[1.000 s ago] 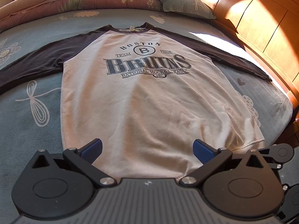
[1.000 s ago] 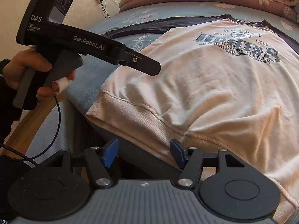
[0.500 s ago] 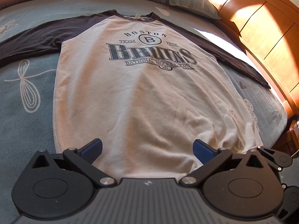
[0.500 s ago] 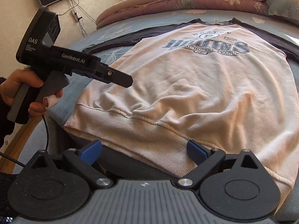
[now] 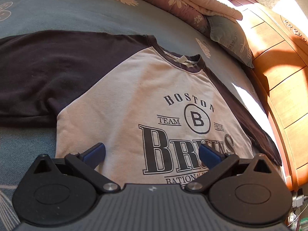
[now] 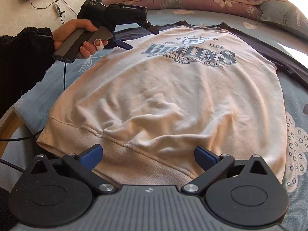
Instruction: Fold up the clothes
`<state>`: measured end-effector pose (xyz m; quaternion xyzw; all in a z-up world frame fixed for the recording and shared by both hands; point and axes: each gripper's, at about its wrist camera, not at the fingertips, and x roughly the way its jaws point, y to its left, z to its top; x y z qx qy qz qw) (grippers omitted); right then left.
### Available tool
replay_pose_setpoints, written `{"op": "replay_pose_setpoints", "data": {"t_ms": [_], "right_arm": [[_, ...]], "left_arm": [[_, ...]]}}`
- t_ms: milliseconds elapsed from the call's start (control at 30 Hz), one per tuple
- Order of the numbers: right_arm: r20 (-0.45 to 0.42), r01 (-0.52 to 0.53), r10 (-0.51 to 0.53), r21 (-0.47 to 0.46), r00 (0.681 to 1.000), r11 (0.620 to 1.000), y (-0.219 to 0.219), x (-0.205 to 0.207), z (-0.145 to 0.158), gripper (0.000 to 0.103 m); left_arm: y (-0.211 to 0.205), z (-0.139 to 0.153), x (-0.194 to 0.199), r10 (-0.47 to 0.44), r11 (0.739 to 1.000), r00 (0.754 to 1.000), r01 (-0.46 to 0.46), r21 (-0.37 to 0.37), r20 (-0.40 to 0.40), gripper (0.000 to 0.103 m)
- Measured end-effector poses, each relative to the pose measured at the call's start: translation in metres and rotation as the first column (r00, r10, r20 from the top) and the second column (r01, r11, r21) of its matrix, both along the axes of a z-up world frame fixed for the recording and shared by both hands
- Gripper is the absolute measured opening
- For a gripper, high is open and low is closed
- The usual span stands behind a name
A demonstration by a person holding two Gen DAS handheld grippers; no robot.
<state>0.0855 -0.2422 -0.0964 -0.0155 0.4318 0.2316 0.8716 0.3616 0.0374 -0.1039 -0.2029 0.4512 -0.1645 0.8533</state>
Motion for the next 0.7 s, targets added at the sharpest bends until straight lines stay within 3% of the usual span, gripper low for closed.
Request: {"op": "replay_pose_setpoints", "data": {"t_ms": [33,100,167,300,500,633,700], "right_arm": [[0.001,0.002,-0.002,-0.017,1.0,1.0,-0.001,-0.001,-0.005,0.103],[0.034,-0.023,0.024,-0.032,0.999,0.999,-0.002,-0.009,-0.007,0.103],[0.049,-0.038,0.041,-0.047,0.998,0.998,-0.001,-0.012,-0.008,0.103],[0.061,-0.025,0.029,-0.056,0.998,0.998,0.001,-0.011,-0.008,0.103],[0.102,0.022,-0.016,-0.067,0.995,0.998,0.006,-0.014,-0.012,0.103],[0.147,0.011,0.002,-0.089,0.989,0.996,0.008,-0.022,-0.015,0.103],[0.122,0.009,0.002,-0.093,0.993,0.996,0.006,-0.024,-0.01,0.103]], "left_arm": [[0.005,0.0,0.002,0.018,1.0,1.0,-0.018,0.004,0.018,0.102],[0.013,0.002,0.006,0.071,0.994,0.996,-0.075,0.081,0.048,0.102],[0.019,0.002,0.011,0.075,0.995,0.996,-0.077,0.061,0.038,0.102],[0.009,0.011,0.009,0.074,0.991,0.997,-0.076,0.11,0.02,0.102],[-0.032,0.03,-0.038,-0.124,0.99,0.992,0.124,0.069,-0.006,0.102],[-0.057,0.033,-0.087,-0.233,0.963,0.972,0.233,0.133,-0.014,0.102],[-0.06,0.029,-0.112,-0.249,0.949,0.968,0.249,0.195,-0.026,0.102]]}}
